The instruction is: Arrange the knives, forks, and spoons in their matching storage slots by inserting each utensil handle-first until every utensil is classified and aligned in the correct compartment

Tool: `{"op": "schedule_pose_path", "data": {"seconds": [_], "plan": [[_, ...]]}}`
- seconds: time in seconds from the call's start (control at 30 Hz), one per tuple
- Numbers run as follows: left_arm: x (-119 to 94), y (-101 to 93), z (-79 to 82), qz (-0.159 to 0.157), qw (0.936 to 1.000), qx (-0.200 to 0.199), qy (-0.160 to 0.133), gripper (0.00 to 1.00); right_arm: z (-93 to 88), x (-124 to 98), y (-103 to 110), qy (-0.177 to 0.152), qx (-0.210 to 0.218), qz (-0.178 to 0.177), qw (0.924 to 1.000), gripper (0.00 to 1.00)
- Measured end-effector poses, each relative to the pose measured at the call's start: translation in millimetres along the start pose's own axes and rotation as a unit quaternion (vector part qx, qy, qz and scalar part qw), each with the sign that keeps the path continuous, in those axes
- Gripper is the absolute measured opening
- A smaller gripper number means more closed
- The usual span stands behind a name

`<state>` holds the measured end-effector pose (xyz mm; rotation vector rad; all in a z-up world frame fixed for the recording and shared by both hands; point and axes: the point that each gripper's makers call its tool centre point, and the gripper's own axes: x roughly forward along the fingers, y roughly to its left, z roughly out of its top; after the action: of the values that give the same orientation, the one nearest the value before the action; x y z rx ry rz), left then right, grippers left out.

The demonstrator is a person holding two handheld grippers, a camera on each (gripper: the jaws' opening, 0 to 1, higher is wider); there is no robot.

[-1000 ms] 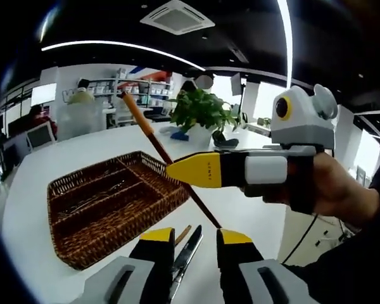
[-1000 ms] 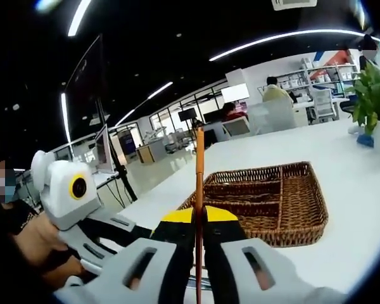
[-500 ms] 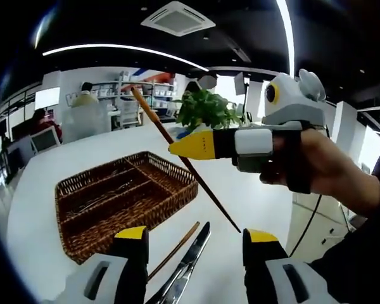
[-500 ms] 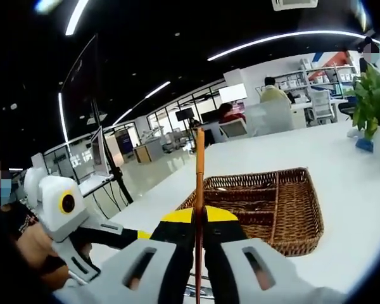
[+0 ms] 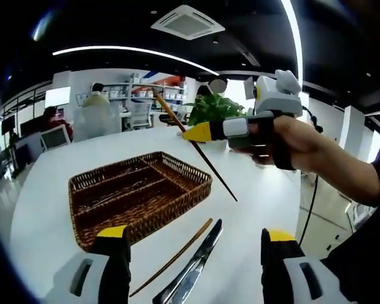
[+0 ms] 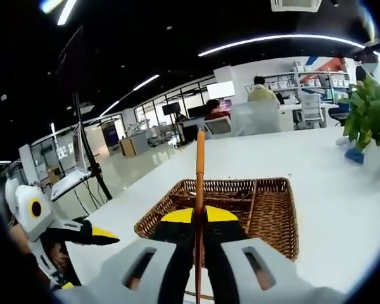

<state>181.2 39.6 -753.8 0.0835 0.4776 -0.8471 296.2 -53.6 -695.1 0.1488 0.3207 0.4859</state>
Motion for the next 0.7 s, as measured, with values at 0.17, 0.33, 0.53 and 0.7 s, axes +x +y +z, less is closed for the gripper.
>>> {"op": "schedule_pose_path", "data": {"seconds": [0.17, 0.33, 0.53, 0.7], "plan": [[-5, 8.2, -3.3, 0.014, 0.9999, -0.005, -0.002, 1.0, 1.6, 9, -14, 0.008, -0.008, -0.015, 0.9998, 0.02], [-10, 12.6, -8.2, 0.015, 0.9998, -0.007, 0.006, 1.0, 0.6, 21, -28, 0.019, -0.005, -0.026, 0.9995, 0.02], [-18, 20.0, -11.6, 0.024, 0.9996, -0.013, 0.002, 1.0, 4.7, 39, -45, 0.03, -0.006, -0.039, 0.9988, 0.02], [-24, 25.2, -15.0, 0.033, 0.9993, -0.014, 0.003, 1.0, 5.6, 53, -60, 0.041, -0.007, -0.048, 0.998, 0.02]]}}
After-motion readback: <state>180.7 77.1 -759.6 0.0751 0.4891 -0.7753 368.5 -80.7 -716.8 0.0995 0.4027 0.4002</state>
